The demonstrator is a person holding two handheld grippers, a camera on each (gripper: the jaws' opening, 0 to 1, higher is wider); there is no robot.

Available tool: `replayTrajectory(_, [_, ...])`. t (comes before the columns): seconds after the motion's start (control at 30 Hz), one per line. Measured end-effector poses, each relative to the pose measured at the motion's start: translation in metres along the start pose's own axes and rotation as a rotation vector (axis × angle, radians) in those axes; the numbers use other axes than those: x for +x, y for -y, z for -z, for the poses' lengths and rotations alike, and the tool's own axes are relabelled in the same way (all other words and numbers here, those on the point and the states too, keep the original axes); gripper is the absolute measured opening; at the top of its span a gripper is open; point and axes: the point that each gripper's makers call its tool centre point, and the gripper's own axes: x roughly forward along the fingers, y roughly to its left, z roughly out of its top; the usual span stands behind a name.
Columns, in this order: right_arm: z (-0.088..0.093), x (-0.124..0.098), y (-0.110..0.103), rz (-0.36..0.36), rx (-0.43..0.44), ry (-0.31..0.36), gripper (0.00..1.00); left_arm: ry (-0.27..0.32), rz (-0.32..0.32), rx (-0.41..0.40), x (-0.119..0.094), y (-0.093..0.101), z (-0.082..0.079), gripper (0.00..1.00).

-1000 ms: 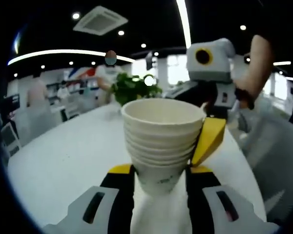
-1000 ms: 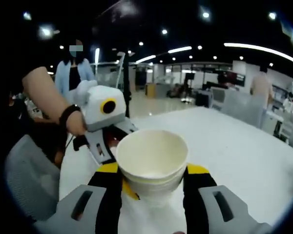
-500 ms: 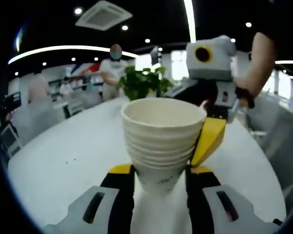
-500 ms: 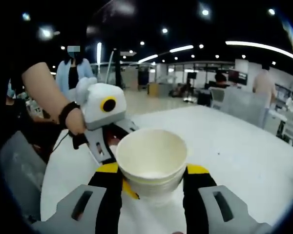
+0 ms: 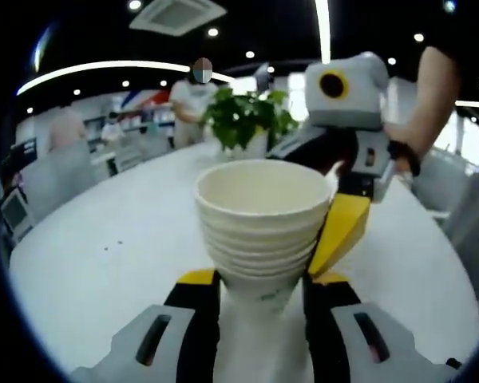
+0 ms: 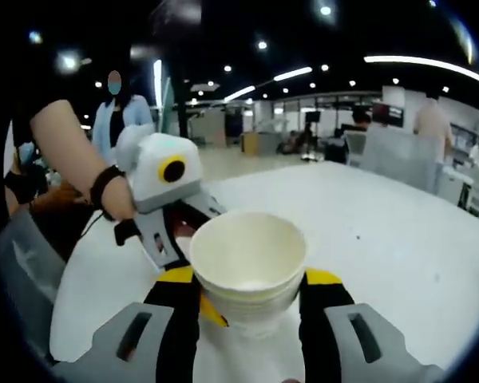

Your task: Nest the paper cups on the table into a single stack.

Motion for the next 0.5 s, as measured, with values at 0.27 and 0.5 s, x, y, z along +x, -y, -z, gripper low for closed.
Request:
replayTrajectory(0.27, [0.0099,0.0017,0.0009,-0.012,0.018,-0.013,0.46,-0.005,0.002,-0.030,0.0044,0.0021,0.0071,0.40])
replayTrajectory(0.5, [0.0093,0.0028,-0.0008,-0.011,0.026,-0.011,0.47,-0.004,0.001,-0.028,0.0037,0.0021,0.0084,0.42])
